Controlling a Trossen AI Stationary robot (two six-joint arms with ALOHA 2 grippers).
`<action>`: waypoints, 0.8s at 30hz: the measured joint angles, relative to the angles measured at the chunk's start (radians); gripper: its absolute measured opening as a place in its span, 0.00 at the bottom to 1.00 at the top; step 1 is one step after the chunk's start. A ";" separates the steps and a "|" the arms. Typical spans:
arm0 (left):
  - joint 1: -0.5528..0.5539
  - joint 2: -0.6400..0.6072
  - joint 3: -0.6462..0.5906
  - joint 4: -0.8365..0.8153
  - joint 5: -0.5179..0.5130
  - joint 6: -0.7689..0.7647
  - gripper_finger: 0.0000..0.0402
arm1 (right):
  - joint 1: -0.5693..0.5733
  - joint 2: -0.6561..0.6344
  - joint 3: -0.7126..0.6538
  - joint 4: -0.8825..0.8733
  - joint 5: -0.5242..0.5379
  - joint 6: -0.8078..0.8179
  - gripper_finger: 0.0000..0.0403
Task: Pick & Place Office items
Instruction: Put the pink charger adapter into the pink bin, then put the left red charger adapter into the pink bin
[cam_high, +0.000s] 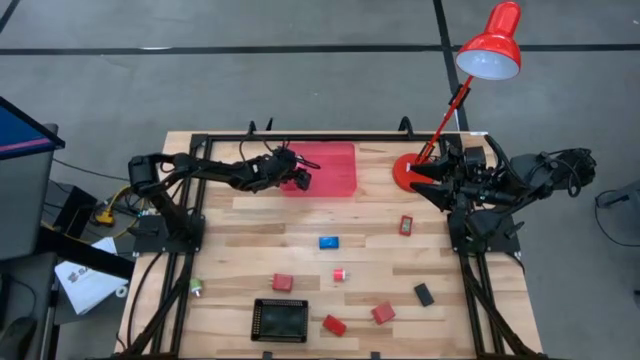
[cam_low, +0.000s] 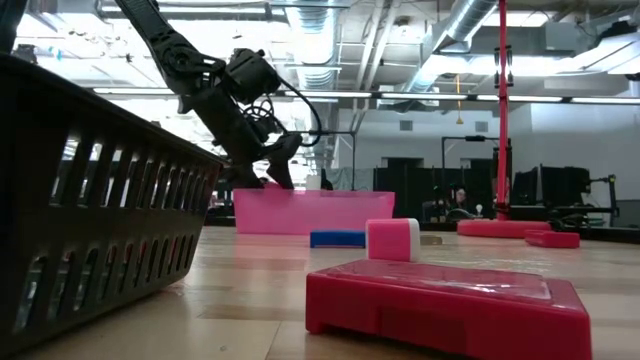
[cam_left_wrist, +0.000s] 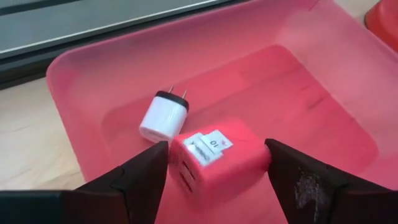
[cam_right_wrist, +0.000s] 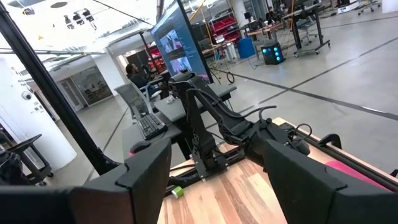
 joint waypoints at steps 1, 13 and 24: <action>0.000 0.000 0.000 0.004 0.000 0.000 0.64 | 0.000 0.000 0.000 0.000 0.000 0.000 0.62; 0.000 -0.089 -0.001 0.020 0.035 0.058 0.65 | 0.000 0.000 0.000 0.000 0.008 0.000 0.62; -0.055 -0.419 0.000 -0.109 0.261 0.328 0.65 | -0.001 0.000 0.000 0.000 0.027 -0.024 0.62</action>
